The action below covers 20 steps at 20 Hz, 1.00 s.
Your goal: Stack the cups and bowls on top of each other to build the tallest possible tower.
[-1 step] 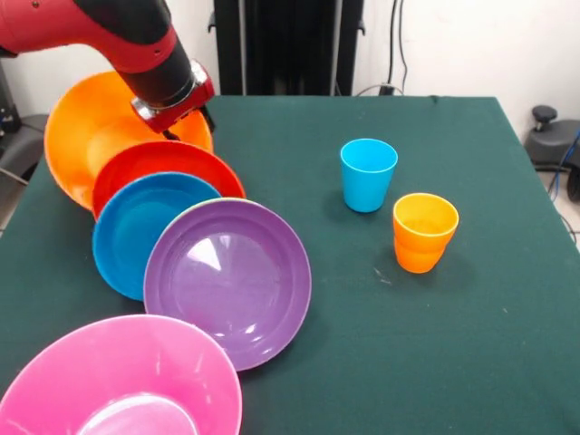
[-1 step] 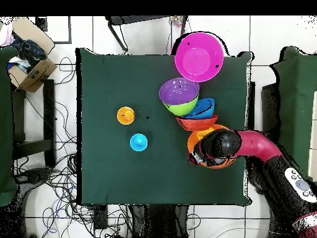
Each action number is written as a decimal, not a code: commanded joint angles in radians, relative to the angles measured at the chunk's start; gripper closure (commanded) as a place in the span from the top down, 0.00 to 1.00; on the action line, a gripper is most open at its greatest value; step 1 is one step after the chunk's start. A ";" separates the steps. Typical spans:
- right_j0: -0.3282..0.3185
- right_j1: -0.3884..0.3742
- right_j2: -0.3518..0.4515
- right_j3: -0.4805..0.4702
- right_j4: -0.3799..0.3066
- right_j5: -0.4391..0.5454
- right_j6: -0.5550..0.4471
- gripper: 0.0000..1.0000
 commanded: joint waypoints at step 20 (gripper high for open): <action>0.057 -0.050 -0.047 0.040 -0.020 -0.247 0.127 0.00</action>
